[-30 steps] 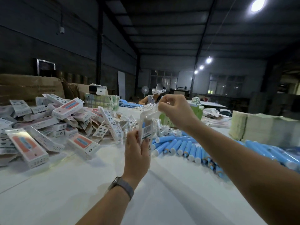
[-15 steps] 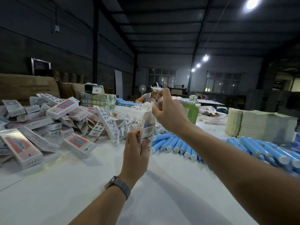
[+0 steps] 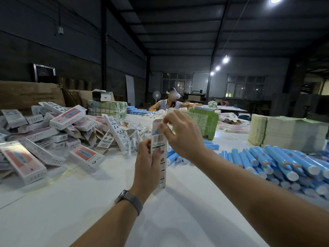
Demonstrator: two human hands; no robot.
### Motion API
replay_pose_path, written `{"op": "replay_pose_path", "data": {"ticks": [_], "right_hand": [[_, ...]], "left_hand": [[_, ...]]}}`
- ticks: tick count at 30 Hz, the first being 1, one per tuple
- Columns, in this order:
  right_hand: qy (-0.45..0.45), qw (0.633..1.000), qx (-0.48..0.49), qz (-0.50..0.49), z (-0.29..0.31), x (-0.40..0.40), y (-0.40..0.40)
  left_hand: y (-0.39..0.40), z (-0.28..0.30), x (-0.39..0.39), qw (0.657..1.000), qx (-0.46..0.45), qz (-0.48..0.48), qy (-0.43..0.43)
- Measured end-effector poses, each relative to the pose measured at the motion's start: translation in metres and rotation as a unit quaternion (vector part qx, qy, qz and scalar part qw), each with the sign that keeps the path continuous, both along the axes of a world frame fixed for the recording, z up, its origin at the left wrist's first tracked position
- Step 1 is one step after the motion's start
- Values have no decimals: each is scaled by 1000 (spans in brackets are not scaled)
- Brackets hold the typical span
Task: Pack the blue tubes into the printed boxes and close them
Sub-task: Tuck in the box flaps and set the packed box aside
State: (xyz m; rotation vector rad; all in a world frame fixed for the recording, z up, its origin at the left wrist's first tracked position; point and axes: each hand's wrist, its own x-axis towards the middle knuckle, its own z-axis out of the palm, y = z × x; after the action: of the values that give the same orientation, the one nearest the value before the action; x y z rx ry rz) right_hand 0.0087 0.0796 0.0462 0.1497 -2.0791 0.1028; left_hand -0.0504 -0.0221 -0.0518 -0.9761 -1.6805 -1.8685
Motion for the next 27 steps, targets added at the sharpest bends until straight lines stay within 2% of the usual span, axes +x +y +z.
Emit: {"op": "replay_pose_path", "data": {"ticks": [3,7,10,13,15,21,27], "right_hand": [[-22,999,32,-9,-8,-4,-1],[-35,999,-33,11,-19,-5,-1],[-24,981,-176,81,-27,-7,-8],[-29,924,-342,168,-35,-10,-21],[-29,888,-409,207,-40,-11,-28],[9,850,-464,249,-47,-15,-35],[9,865,-455,213,-49,-15,-38]], "left_hand": [[-1,2,6,1000,-4,-17,2],[-3,3,9,999,7,-31,-7],[-2,3,8,998,15,-54,-16],[0,3,4,997,25,-74,-12],[1,2,3,995,33,-91,-7],[0,3,3,993,17,-115,-2],[-2,6,3,993,21,-116,8]]}}
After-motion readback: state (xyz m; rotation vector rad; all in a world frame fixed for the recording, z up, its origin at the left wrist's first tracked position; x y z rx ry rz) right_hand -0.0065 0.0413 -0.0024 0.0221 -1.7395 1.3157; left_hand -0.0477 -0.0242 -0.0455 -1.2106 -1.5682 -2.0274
